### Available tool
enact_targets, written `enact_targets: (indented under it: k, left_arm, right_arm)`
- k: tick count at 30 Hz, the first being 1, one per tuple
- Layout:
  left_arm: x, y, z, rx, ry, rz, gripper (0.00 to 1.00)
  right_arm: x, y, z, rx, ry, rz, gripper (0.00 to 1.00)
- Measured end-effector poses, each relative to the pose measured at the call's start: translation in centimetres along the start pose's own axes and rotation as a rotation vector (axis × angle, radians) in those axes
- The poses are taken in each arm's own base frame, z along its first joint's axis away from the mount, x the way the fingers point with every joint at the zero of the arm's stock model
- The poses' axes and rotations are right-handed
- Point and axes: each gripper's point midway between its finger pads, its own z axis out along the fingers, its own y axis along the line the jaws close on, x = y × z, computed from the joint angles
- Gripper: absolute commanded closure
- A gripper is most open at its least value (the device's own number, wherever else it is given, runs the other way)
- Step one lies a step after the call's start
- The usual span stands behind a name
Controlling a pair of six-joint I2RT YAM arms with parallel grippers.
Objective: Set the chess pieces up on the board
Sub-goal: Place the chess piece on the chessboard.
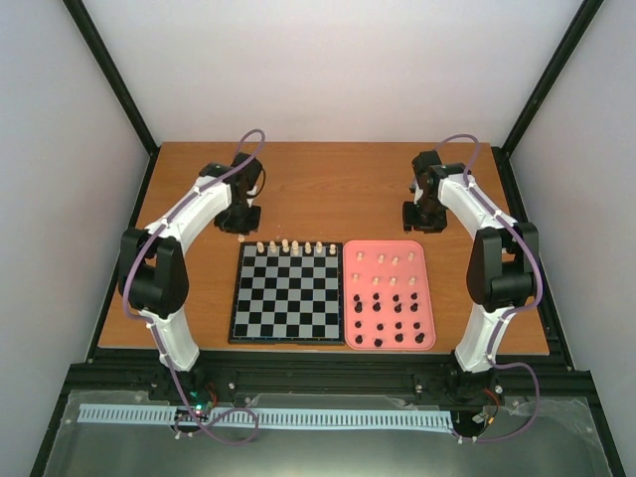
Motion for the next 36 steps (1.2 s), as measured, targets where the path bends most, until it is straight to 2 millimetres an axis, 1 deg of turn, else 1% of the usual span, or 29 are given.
enact_targets:
  k: [2, 5, 8, 14, 20, 26, 36]
  left_arm:
    - [0.9, 0.6, 1.0, -0.014, 0.032, -0.007, 0.90]
    - [1.6, 0.3, 2.1, -0.005, 0.048, -0.008, 0.91]
    - [1.7, 0.0, 2.8, 0.009, 0.042, -0.013, 0.91]
    - [1.9, 0.0, 4.4, 0.017, 0.045, -0.022, 0.91]
    - [1.6, -0.4, 5.8, 0.030, 0.056, -0.028, 0.91]
    - [1.5, -0.7, 6.3, 0.040, 0.060, -0.031, 0.90]
    - [1.6, -0.7, 6.6, 0.041, 0.067, -0.035, 0.84]
  right_arm:
    - [0.0, 0.0, 0.0, 0.000, 0.000, 0.000, 0.50]
    - [0.0, 0.0, 0.0, 0.000, 0.001, 0.000, 0.50]
    - [0.0, 0.0, 0.0, 0.000, 0.001, 0.000, 0.50]
    - [0.0, 0.0, 0.0, 0.000, 0.001, 0.000, 0.50]
    - [0.0, 0.0, 0.1, 0.001, 0.004, 0.000, 0.50]
    - [0.1, 0.0, 0.3, 0.002, 0.008, 0.000, 0.50]
    - [0.1, -0.1, 0.3, 0.002, 0.011, -0.001, 0.50]
